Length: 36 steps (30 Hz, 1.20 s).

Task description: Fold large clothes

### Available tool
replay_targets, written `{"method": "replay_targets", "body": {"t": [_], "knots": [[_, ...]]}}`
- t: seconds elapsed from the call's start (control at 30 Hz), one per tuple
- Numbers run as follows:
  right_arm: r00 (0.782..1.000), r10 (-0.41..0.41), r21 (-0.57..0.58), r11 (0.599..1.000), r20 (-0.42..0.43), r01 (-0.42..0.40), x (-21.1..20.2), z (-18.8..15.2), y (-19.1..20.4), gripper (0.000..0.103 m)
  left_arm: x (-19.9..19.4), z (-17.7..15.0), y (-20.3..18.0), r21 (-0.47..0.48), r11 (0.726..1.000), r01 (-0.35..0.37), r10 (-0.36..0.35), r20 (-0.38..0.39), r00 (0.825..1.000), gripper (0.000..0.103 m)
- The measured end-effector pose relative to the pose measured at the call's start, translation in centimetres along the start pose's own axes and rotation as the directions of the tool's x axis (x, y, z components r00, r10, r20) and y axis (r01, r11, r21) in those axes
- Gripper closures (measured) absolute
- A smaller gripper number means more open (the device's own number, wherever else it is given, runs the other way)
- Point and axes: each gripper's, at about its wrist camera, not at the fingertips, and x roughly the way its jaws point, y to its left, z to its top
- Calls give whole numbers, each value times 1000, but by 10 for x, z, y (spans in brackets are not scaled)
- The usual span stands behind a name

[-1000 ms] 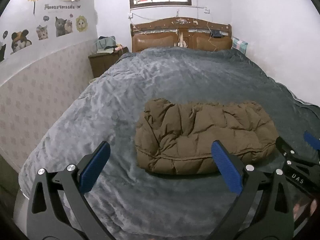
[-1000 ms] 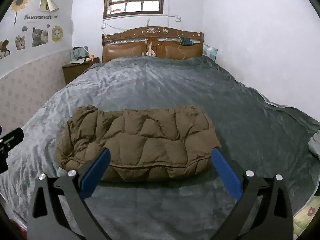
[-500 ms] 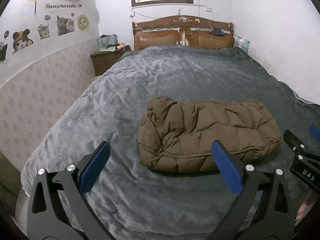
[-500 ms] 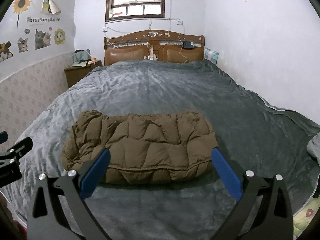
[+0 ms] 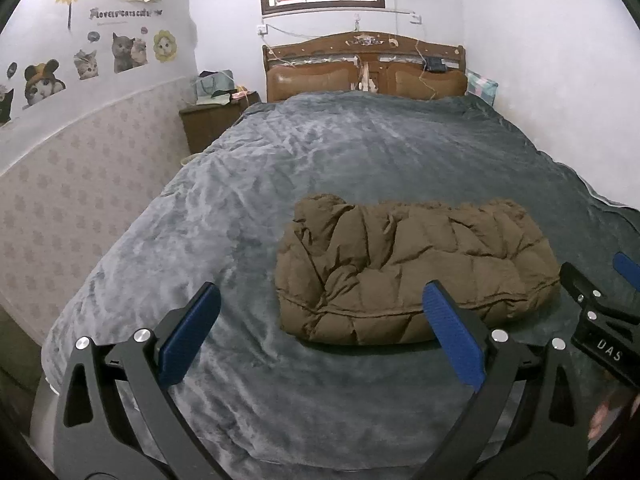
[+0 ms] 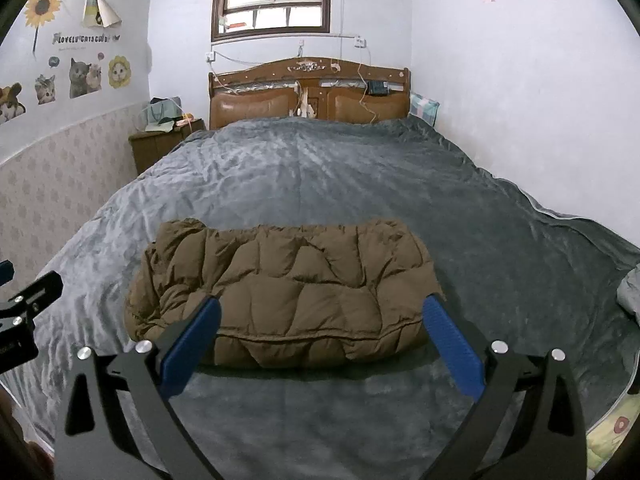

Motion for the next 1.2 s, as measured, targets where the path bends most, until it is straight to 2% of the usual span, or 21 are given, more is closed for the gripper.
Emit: {"method": "replay_targets", "body": {"t": [1.2], "knots": [[1000,-14,3,1000,9,14,4,-1,-3,2,-3,3,3,26,1000,0,0,-2,1000,3]]}}
